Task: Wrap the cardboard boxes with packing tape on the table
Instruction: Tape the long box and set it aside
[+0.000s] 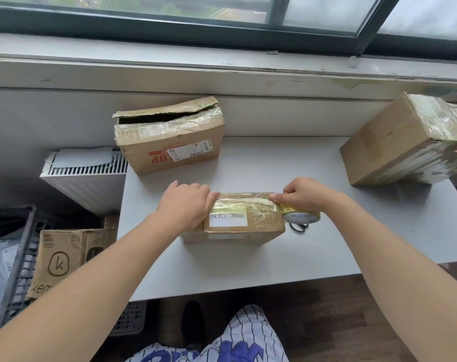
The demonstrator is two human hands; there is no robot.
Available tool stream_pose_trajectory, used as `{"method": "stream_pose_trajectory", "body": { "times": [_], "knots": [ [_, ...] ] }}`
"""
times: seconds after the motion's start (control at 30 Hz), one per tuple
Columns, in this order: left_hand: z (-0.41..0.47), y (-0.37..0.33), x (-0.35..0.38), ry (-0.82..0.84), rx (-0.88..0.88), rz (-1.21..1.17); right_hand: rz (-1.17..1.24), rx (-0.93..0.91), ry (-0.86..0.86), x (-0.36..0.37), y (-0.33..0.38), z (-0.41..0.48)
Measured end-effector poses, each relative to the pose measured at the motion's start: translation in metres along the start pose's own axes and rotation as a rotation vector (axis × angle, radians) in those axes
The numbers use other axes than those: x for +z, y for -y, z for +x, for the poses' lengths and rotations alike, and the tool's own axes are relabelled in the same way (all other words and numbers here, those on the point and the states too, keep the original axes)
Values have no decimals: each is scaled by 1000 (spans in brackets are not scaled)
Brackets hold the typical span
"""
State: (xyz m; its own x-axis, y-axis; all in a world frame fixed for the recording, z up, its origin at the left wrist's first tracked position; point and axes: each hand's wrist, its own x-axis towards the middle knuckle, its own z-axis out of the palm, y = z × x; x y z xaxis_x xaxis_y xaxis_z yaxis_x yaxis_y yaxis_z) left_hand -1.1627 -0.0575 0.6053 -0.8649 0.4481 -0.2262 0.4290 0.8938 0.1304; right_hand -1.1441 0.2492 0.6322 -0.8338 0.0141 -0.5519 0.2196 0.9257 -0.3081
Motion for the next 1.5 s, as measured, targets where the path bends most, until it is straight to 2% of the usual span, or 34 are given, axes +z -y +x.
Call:
{"method": "stream_pose_trajectory", "body": {
  "times": [0.1, 0.27, 0.43, 0.67, 0.8, 0.9, 0.97, 1.07, 1.17, 1.23, 1.37, 1.5],
  "knots": [
    [11, -22, 1, 13, 84, 52, 13, -3, -6, 4, -2, -3],
    [19, -41, 1, 65, -35, -29, 38, 7, -13, 8, -3, -6],
    [27, -30, 0, 75, -43, -81, 58, -7, -11, 7, -4, -5],
    [40, -8, -12, 268, 96, -187, 131, 8, -14, 13, -9, -8],
    [47, -3, -13, 308, 39, -337, 153, 1, -22, 14, -10, -11],
    [50, -6, -24, 370, 68, -238, 153, 9, -19, 13, -9, -9],
    [53, -25, -33, 332, 153, -121, 143, 9, -18, 11, -7, -8],
    [45, -72, -21, 247, 183, -83, 129, 16, -2, 13, -7, -8],
    [26, -99, 11, 0, 190, 39, 160, 30, -31, 21, -11, -9],
    [23, -96, 22, -86, 211, 87, 178, 30, -48, 24, -13, -11],
    [27, -87, 18, -59, 245, 65, 182, 32, -58, 23, -10, -11],
    [9, -112, 21, 12, 302, 84, 198, 19, -60, 24, -11, -14]
  ]
}}
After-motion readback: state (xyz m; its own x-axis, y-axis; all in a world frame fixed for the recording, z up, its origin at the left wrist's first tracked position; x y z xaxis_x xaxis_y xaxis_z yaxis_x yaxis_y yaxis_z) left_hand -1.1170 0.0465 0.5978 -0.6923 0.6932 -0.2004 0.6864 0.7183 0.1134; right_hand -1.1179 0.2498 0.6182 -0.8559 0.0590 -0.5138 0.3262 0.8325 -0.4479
